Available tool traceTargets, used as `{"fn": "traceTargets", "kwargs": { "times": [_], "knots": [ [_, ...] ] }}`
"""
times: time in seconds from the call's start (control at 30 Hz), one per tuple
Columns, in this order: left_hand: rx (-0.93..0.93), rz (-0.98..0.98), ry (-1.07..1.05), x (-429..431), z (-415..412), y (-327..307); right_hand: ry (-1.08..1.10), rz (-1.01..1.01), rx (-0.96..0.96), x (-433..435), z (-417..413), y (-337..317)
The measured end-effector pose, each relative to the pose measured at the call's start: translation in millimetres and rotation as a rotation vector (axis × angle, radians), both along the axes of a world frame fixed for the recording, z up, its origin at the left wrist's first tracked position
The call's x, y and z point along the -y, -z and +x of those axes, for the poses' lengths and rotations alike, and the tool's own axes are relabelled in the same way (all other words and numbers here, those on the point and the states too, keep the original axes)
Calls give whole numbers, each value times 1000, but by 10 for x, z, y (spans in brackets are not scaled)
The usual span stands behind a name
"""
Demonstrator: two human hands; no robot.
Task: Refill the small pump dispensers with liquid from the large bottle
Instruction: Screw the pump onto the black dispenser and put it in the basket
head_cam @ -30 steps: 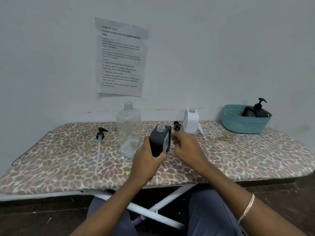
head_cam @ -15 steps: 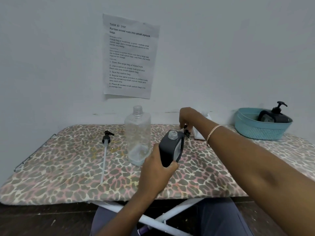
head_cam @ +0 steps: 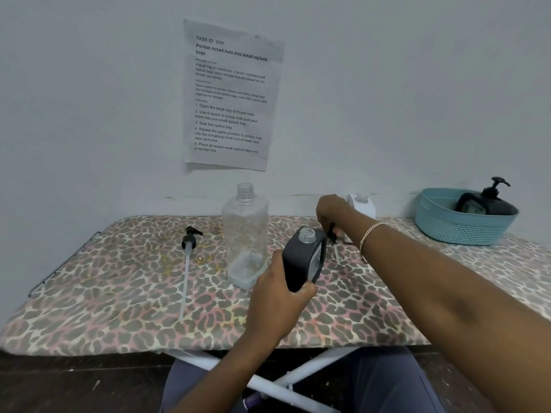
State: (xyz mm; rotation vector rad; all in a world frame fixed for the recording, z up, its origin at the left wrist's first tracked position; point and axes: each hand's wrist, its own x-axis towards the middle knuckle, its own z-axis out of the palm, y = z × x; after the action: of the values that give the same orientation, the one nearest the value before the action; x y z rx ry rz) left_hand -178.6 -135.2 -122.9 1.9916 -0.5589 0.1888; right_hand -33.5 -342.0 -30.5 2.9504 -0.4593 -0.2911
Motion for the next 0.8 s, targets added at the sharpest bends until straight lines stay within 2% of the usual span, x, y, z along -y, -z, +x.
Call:
{"fn": "traceTargets", "kwargs": {
  "times": [0.1, 0.27, 0.53, 0.7, 0.8],
  "knots": [
    [-6, 0, 3, -12, -13, -9, 133, 264, 69, 84, -22, -74],
    [-19, -6, 11, -15, -24, -25, 215, 659, 188, 150, -111, -446],
    [-23, -10, 3, -12, -40, -34, -76, 920, 713, 184, -625, -791],
    [-22, -10, 2, -12, -41, -41, -253, 1039, 842, 62, -1070, -895],
    [-18, -1, -3, -14, -40, -35, -333, 1084, 840, -34, -1308, -951]
  ]
}}
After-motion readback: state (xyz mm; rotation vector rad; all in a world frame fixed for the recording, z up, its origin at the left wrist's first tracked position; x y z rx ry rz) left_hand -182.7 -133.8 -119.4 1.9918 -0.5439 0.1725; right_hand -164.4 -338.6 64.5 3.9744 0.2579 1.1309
